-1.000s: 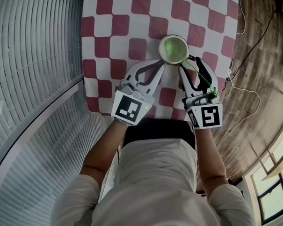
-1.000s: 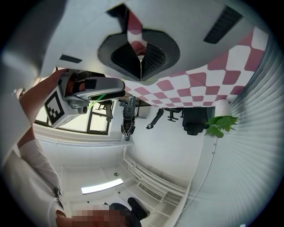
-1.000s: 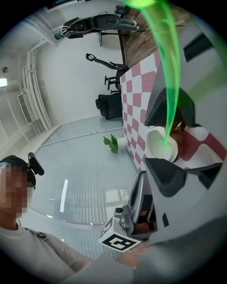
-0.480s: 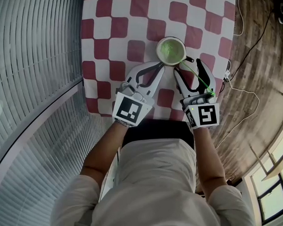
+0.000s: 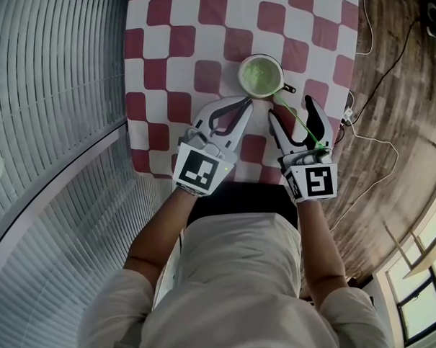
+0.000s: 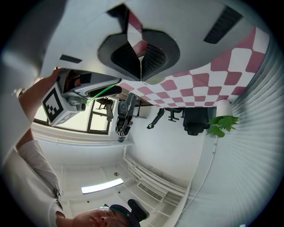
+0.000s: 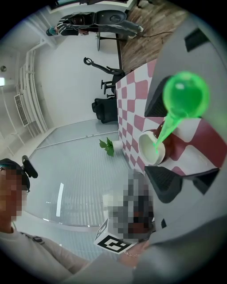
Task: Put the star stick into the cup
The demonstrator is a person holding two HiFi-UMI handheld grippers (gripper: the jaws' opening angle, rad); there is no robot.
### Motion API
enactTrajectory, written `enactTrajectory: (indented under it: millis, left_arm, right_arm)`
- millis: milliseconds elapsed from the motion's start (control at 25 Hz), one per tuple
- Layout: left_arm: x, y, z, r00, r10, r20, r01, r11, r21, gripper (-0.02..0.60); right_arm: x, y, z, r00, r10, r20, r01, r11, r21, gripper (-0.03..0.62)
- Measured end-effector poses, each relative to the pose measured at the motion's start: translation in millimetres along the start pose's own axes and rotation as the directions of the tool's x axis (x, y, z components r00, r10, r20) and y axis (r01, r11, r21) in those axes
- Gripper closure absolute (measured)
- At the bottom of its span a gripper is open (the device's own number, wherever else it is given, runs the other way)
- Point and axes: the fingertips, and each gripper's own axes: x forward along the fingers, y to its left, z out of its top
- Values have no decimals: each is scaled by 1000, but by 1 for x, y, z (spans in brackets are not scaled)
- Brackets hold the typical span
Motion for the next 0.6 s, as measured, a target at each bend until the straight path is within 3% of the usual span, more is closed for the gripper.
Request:
enactTrajectory:
  millis: [600]
  left_arm:
    - [-6,-16,24,1000,-5,20,4,1000,7,549]
  right_arm:
    - [-31,-2,29,999,-6,33,7,1000,-25,261]
